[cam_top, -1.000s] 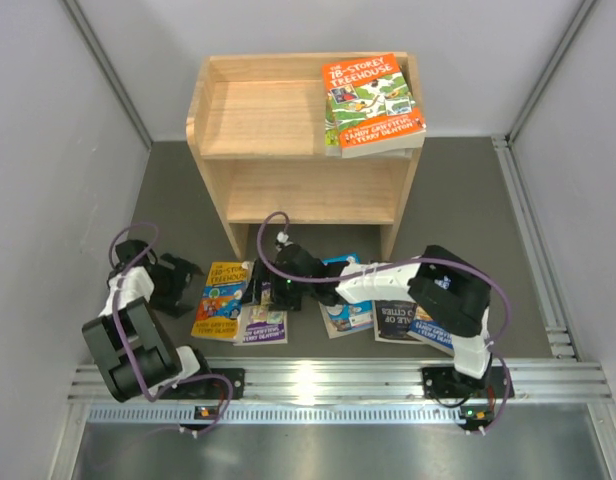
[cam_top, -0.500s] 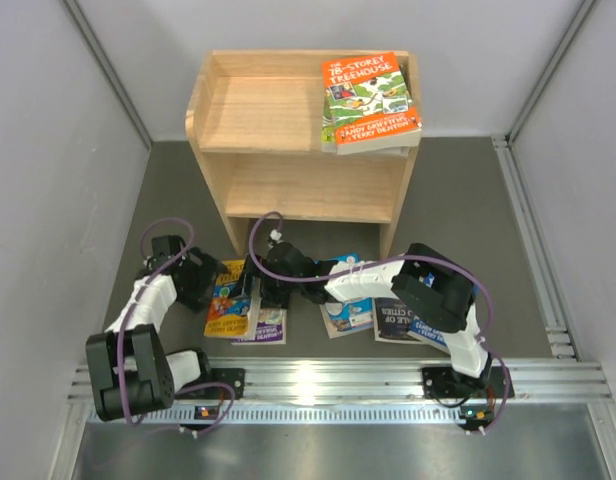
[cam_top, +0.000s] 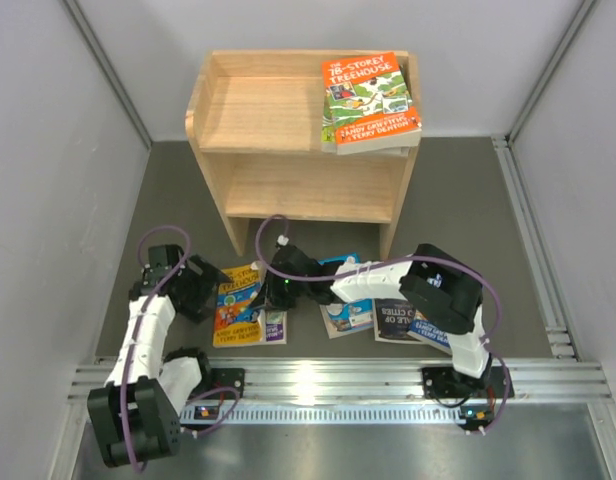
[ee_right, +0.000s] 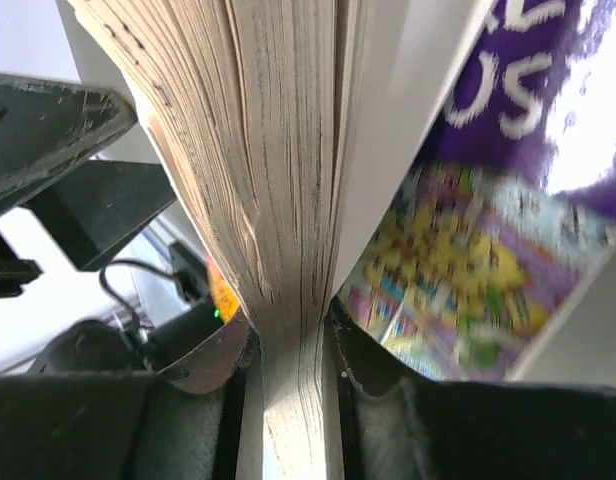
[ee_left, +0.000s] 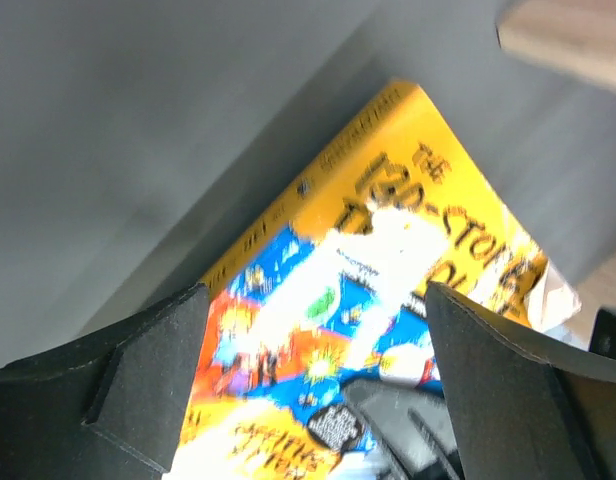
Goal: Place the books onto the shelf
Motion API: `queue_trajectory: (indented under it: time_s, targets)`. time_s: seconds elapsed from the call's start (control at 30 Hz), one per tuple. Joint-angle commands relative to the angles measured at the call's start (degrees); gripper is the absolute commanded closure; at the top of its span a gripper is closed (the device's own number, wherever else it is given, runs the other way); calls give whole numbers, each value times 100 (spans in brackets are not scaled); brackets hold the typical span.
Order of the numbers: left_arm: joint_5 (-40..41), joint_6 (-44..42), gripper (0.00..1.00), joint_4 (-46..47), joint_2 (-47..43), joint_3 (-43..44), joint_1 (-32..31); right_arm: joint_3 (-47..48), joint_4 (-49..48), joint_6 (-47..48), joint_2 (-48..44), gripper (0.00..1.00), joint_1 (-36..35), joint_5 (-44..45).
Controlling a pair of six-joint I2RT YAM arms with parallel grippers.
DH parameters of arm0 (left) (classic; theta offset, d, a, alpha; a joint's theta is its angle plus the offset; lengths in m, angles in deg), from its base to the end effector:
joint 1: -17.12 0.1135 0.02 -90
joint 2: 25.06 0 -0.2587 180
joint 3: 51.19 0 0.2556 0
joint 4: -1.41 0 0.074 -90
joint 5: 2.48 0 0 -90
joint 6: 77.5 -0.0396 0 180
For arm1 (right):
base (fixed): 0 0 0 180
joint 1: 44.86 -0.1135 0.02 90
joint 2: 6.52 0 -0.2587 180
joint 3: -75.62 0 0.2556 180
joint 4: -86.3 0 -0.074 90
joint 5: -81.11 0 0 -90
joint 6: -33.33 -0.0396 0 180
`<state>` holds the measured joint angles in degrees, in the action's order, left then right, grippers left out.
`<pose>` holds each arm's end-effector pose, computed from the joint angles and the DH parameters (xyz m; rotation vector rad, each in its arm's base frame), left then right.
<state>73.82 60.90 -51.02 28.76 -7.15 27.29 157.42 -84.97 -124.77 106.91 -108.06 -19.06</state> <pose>0.1706 0.0211 0.1794 -1.2566 2.4054 -0.5276 0.1861 0.3839 0.1437 0.0044 2.6761 1.2247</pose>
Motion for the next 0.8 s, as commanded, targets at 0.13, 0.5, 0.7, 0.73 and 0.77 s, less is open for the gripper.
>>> queue_trajectory:
  time_s: [0.13,0.5,0.7,0.73,0.77]
  targets:
    - [7,-156,6,-1405,-916,1320,-68,-81,1160,551,-1741,100,-8,358]
    - [-423,-683,5,-2038,-1453,2790,-68,-503,2154,481,-4530,100,114,1412]
    - [-1012,-367,5,-1802,-1927,2782,-68,-214,2023,473,-4471,100,773,1238]
    - [-1065,-323,5,-1714,-2006,2773,-68,-178,1831,429,-4417,100,844,1202]
    - [-1196,-262,5,-1670,-2033,2781,-68,-143,1690,394,-4347,100,984,1150]
